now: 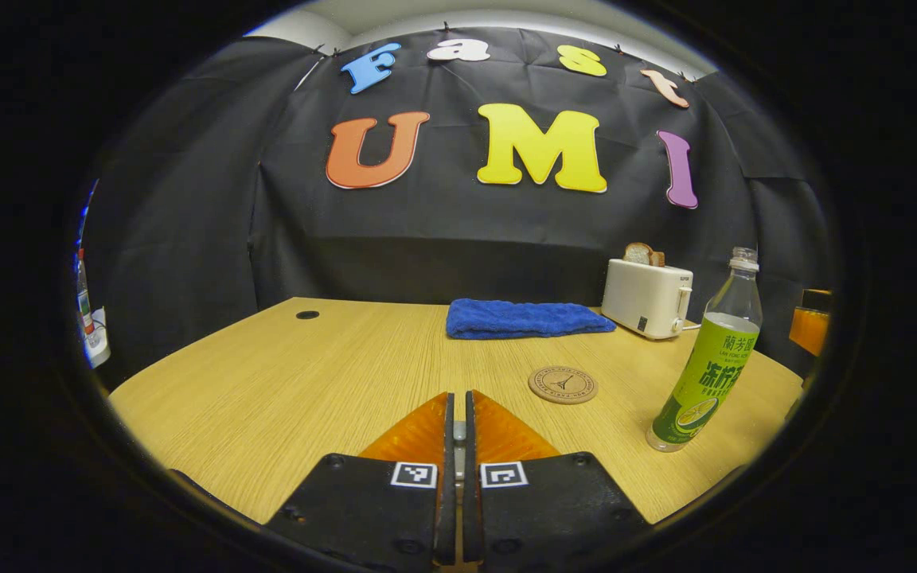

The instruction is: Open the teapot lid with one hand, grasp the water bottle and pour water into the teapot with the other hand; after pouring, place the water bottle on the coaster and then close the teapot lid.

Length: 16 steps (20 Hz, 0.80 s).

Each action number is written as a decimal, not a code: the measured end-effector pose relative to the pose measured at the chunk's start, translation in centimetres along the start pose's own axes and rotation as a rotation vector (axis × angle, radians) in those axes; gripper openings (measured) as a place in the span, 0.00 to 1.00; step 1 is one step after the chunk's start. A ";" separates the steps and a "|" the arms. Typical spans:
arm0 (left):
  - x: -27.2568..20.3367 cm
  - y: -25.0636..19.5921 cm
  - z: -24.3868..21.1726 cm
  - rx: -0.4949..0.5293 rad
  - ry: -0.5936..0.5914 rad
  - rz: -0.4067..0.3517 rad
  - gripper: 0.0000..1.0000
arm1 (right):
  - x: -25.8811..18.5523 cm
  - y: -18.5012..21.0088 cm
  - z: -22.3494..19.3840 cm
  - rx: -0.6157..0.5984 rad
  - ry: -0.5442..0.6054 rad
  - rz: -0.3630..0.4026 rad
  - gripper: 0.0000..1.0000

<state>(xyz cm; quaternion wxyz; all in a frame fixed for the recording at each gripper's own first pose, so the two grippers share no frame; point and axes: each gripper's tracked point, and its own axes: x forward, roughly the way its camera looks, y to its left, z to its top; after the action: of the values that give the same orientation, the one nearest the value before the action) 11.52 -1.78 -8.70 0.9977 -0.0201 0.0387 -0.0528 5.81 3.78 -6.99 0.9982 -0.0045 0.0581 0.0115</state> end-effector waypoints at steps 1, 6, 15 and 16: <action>-0.1 -0.1 0.4 -0.006 -0.008 -0.006 0.05 | 0.0 0.1 0.0 0.002 -0.002 0.002 0.98; -2.3 -0.5 3.6 0.014 -0.088 -0.017 0.05 | 0.4 0.6 -0.4 0.020 0.000 0.016 0.98; -6.7 0.1 6.0 -0.039 -0.036 -0.026 0.05 | 1.6 6.3 -2.8 0.112 0.015 0.162 0.98; -7.2 0.5 6.5 -0.051 -0.042 -0.022 0.05 | 2.2 6.2 -3.3 0.131 0.022 0.140 0.98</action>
<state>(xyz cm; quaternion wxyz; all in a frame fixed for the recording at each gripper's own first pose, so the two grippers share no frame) 4.90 -0.30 -1.67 0.9968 -0.0470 0.0190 -0.0622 7.45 9.99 -10.61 0.9924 0.0647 0.0700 0.0775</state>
